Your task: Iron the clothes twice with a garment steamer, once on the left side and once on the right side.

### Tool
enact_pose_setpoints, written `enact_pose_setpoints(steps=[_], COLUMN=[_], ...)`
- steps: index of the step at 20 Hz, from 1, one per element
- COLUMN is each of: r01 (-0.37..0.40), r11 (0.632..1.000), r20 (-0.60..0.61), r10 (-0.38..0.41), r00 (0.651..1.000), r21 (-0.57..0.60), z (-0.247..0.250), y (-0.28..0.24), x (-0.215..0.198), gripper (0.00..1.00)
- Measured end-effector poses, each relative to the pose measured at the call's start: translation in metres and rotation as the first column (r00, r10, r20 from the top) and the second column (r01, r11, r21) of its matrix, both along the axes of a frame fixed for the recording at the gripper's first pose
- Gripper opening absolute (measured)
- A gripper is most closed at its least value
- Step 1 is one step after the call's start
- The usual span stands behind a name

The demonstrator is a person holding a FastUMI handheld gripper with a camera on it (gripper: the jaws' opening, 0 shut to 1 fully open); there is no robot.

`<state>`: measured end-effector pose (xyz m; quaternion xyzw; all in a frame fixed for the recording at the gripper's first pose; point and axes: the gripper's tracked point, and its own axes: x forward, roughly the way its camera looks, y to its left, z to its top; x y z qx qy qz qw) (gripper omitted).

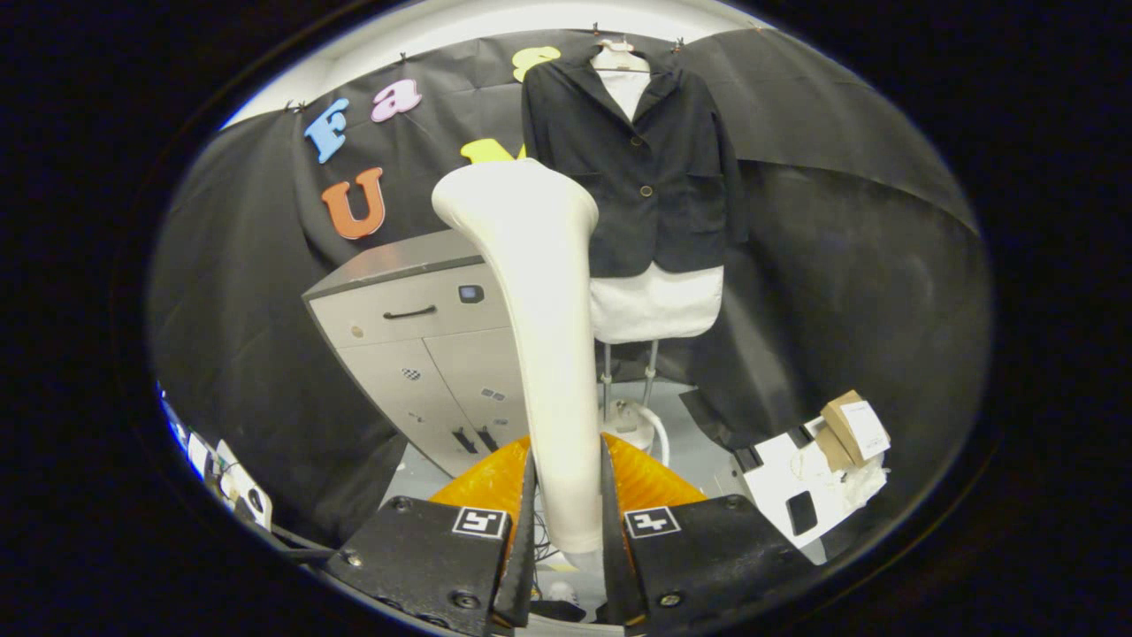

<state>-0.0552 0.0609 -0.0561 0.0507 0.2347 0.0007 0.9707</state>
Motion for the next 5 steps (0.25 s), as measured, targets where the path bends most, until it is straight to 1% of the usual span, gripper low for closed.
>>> enact_pose_setpoints(steps=[5], r01=[-0.003], r11=[1.0], r20=[0.01], r10=[0.003], r00=[1.0], r21=[0.004], z=[0.0024], y=[-0.0026], x=[-0.0073], gripper=[0.35])
